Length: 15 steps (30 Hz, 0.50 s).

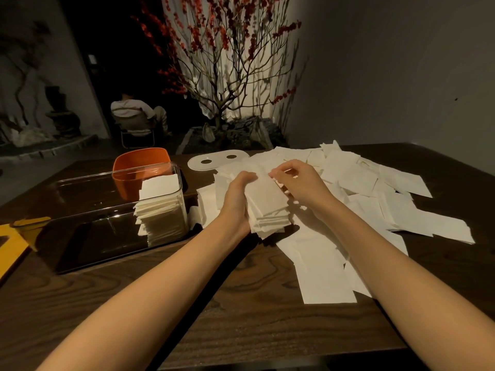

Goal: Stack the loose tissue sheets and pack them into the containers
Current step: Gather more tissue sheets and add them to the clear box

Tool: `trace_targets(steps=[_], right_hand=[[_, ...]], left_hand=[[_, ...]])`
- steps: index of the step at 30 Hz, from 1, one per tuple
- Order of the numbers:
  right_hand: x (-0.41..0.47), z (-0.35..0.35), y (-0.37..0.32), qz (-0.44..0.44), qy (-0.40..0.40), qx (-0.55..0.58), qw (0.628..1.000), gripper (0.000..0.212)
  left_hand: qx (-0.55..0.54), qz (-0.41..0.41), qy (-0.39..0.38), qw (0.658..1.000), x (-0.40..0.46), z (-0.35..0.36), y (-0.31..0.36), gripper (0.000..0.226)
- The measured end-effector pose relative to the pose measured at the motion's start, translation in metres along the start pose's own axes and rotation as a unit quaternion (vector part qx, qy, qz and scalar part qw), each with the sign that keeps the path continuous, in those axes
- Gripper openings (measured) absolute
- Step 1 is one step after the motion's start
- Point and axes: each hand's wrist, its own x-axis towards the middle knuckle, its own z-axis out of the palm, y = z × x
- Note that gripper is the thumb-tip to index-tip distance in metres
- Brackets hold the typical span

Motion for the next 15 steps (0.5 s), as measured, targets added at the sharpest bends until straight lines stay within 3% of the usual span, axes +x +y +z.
trace_targets(steps=[2, 5, 8, 12, 15], right_hand=[[-0.005, -0.001, -0.003, 0.076, -0.090, 0.058, 0.991, 0.033], [-0.015, -0.003, -0.006, 0.146, -0.222, 0.173, 0.948, 0.029], [-0.021, -0.005, -0.005, 0.156, -0.248, 0.211, 0.933, 0.029], [-0.026, -0.003, 0.000, 0.176, -0.283, 0.225, 0.916, 0.068], [-0.031, 0.002, 0.010, 0.186, -0.284, 0.273, 0.900, 0.071]], left_hand=[[-0.023, 0.034, 0.020, 0.999, 0.001, 0.000, 0.000, 0.030], [-0.041, 0.072, 0.053, 0.995, 0.000, -0.003, -0.001, 0.040], [-0.039, 0.082, 0.047, 0.995, -0.008, -0.007, -0.002, 0.033], [0.007, 0.112, 0.057, 0.992, -0.017, -0.021, -0.007, 0.027], [0.056, 0.128, 0.052, 0.989, -0.023, -0.034, -0.010, 0.022]])
